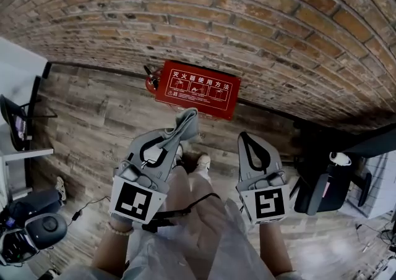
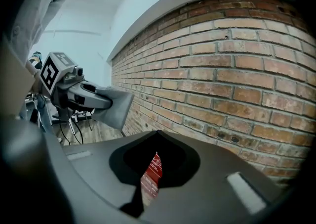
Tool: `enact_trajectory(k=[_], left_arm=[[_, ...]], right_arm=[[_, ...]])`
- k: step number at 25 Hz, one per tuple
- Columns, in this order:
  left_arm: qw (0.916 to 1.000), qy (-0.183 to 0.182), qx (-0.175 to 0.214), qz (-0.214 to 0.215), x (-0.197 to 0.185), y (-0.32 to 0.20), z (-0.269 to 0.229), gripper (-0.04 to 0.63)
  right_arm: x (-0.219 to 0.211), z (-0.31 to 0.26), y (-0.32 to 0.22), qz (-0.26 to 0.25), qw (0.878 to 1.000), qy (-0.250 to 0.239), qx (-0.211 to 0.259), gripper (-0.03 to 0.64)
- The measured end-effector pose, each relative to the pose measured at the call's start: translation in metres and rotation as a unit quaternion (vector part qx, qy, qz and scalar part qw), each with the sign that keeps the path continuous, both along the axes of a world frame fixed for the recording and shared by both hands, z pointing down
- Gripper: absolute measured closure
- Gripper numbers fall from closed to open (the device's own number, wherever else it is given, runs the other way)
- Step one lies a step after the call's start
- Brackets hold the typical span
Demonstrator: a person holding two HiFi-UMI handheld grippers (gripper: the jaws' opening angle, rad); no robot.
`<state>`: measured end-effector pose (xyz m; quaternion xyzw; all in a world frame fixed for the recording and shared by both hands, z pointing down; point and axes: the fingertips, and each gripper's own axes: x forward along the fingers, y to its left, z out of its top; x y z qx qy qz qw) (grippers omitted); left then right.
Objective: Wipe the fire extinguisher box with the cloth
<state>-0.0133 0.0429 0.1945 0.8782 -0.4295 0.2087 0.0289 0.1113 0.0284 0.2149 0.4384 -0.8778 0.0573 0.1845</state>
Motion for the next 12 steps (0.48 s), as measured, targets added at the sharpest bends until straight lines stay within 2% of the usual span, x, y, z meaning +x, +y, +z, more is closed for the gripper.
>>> enact_trajectory(k=[3,12], left_arm=[[0.9998,-0.007,-0.011,0.013,0.003,-0.009,0.015,0.581],[0.9992,0.002,-0.028,0.03,0.01,-0.036,0.059,0.581]], right_arm=[[-0.001,0.011,-0.008,0.004,1.0,0.0,-0.008,0.607],[0.003,0.054,-0.037,0.017,0.999,0.015,-0.023,0.607]])
